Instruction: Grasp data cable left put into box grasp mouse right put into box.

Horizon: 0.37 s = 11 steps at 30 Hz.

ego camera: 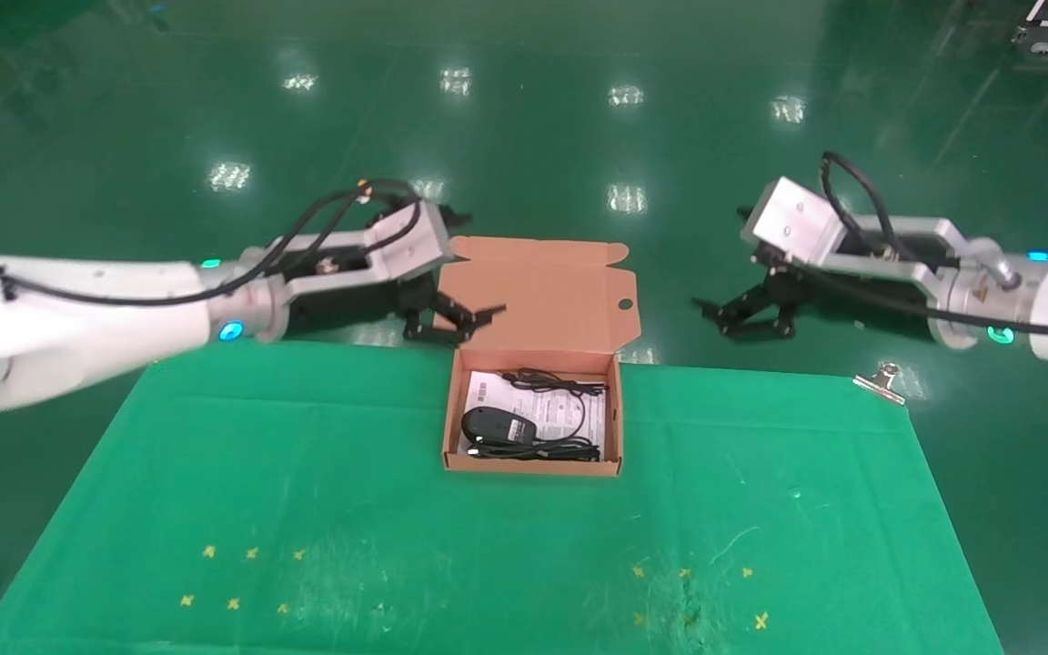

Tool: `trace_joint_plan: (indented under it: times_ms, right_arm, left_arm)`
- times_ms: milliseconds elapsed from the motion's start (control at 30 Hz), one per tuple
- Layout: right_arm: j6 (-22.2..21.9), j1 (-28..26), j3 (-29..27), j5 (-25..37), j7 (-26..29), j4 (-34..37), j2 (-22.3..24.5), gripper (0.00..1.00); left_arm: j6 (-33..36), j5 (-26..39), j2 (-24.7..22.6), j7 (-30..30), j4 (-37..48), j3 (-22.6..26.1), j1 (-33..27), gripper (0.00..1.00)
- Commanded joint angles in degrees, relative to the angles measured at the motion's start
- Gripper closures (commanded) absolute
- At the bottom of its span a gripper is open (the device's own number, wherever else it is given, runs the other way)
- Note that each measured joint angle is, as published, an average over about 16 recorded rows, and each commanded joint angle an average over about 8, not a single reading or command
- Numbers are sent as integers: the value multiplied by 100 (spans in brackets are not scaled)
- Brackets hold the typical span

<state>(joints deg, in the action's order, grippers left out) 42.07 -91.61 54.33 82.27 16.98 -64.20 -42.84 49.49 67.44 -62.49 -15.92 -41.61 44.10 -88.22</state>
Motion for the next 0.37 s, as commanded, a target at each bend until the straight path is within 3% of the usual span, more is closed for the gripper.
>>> trace_joint_plan:
  times_ms: [33,367]
  right_arm:
    - [209,144,-184,-194,-30,-45,38,0]
    - [1114,767,-978,-1032,-159,-239,200,0]
  left_arm:
    - [177,-125,135,131,-157,-138,131,0]
    - [945,-667,717,696,-834,-733,696,0]
